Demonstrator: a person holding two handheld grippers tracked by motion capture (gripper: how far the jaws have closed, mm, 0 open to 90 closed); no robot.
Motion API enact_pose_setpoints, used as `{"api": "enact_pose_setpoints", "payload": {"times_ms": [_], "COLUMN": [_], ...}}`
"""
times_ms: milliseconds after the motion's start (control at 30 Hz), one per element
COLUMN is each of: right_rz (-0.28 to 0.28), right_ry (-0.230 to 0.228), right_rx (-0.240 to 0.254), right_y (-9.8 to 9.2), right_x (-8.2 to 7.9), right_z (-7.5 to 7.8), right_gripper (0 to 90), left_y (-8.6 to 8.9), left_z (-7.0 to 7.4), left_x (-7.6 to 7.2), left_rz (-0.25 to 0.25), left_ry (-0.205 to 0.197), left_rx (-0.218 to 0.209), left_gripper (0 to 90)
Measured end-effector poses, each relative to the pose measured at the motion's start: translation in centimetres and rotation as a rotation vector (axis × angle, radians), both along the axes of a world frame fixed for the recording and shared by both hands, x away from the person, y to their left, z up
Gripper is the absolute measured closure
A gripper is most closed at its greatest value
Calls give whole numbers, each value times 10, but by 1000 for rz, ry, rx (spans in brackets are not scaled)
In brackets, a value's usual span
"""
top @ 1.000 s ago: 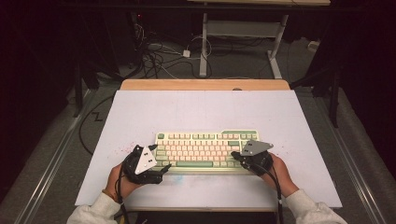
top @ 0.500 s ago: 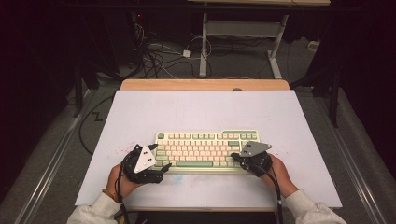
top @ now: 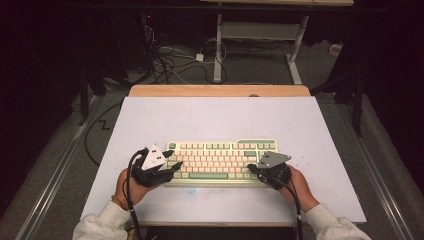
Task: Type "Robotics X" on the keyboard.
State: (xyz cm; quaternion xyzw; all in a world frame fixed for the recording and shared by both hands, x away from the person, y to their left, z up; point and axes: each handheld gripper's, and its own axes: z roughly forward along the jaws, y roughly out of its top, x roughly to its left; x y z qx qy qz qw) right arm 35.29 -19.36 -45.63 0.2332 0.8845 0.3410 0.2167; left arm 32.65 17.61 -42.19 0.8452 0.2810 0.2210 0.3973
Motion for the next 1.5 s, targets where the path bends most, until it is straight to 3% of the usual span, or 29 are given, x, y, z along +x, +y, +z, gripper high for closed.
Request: {"api": "enact_pose_setpoints", "payload": {"times_ms": [200, 267, 733, 1167, 1500], "right_rz": [-4, -6, -9, -6, -9], "right_ry": [0, 2, 2, -4, -4], "right_rx": [3, 5, 11, 6, 3], "right_y": [0, 0, -1, -2, -2], "right_x": [0, 0, -1, -1, -2], "right_z": [0, 0, -1, -1, -1], "right_gripper": [900, 900, 900, 900, 900], "left_y": [-6, -8, -24, -35, -38], "left_z": [2, 1, -11, -28, -30], "left_x": [2, 3, 21, 28, 28], "left_rz": [-30, -40, -76, -94, -102], "left_ry": [10, 14, 69, 119, 122], "left_rx": [14, 21, 71, 123, 139], "left_gripper": [827, 867, 879, 879, 879]}}
